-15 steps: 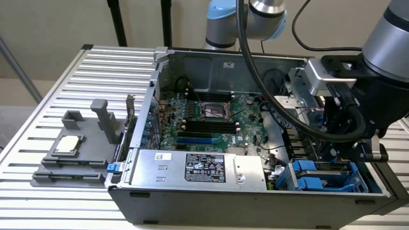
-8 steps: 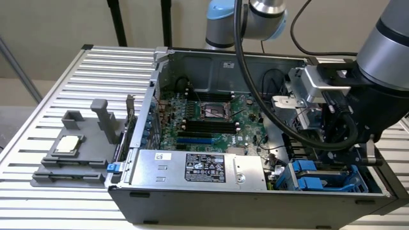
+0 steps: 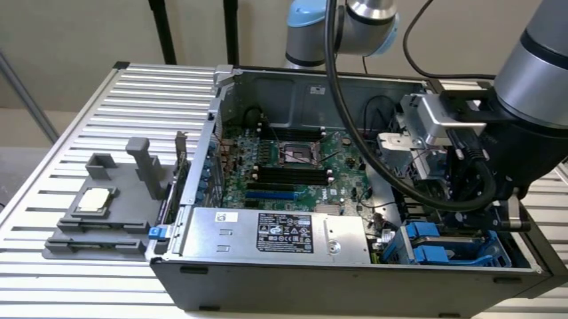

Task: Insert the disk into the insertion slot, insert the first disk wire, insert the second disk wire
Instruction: 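Insert the second disk wire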

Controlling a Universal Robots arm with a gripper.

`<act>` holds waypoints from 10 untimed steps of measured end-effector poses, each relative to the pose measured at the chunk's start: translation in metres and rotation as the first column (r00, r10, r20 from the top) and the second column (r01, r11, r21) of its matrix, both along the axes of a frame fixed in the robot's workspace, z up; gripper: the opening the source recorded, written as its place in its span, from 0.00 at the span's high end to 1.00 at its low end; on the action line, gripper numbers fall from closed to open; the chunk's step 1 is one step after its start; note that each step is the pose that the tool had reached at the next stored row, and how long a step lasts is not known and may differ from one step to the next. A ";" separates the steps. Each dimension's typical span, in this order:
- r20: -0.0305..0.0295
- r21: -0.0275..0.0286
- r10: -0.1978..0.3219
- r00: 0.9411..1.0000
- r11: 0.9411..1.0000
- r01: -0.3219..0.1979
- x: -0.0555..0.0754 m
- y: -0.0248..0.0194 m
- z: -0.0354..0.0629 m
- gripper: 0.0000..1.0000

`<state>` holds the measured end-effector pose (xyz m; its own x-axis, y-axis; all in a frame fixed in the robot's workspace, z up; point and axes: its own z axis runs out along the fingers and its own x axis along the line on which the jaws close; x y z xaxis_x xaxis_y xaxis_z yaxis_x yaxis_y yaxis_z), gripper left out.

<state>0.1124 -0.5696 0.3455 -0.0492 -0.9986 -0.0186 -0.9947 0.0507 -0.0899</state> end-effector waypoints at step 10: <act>0.000 0.000 0.001 1.000 1.000 -0.001 0.003 -0.0014 -0.0016 0.84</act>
<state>0.1157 -0.5710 0.3439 -0.0482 -0.9987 -0.0188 -0.9947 0.0497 -0.0898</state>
